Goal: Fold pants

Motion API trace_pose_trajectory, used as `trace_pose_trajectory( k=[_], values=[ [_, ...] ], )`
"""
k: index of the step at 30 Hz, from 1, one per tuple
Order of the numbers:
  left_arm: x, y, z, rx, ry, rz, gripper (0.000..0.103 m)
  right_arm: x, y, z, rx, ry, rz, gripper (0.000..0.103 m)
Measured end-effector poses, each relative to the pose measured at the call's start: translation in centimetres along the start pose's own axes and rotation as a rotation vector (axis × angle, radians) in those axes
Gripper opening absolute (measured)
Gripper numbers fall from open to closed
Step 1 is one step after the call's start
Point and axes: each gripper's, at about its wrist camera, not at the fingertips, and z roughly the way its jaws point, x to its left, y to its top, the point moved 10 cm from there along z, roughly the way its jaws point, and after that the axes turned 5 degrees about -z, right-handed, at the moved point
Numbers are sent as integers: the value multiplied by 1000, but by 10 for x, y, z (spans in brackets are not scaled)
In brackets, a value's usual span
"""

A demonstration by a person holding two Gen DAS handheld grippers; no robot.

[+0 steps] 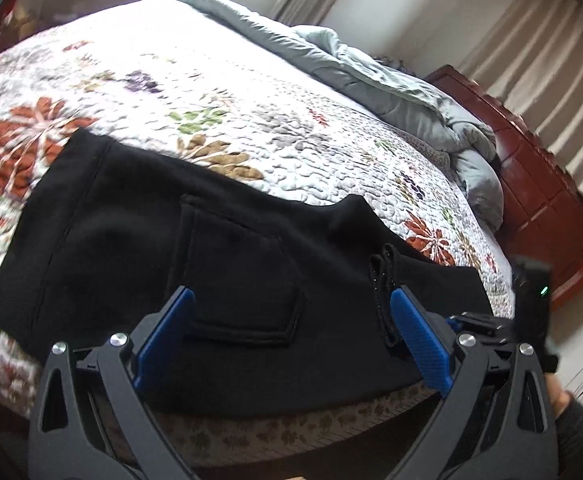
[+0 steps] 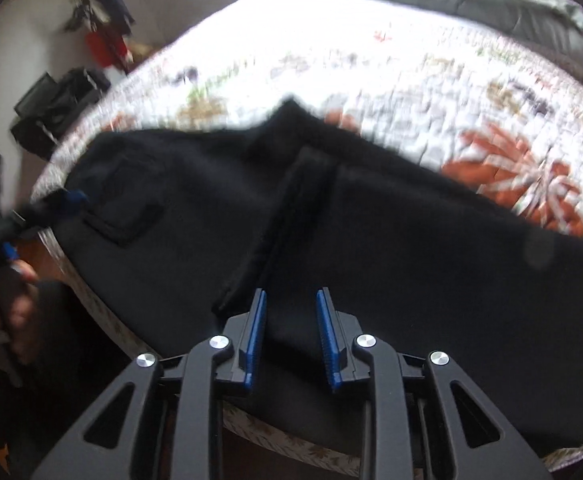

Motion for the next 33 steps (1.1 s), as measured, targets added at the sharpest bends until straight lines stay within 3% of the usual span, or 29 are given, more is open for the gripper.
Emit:
trace_pose_trajectory(
  k=[6, 9, 12, 15, 17, 20, 24, 33],
  values=[
    [34, -13, -36, 10, -11, -187, 98, 1, 17, -16, 61, 32, -64, 27],
    [61, -17, -53, -21, -4, -320, 98, -1, 47, -35, 79, 57, -105, 29],
    [88, -20, -63, -39, 32, -439, 98, 9, 84, -46, 115, 126, -168, 40],
    [107, -21, -67, -55, 35, -547, 98, 40, 126, -53, 155, 225, -255, 61],
    [114, -21, -65, -54, 19, -612, 98, 58, 146, -52, 181, 265, -303, 66],
    [123, -19, -61, -47, -30, -703, 98, 95, 177, -41, 255, 337, -392, 74],
    [133, -17, -56, -52, -94, -819, 98, 140, 202, -12, 333, 344, -509, 77],
    [134, -21, -44, -67, -151, -897, 97, 199, 213, 43, 514, 394, -660, 78]
  ],
)
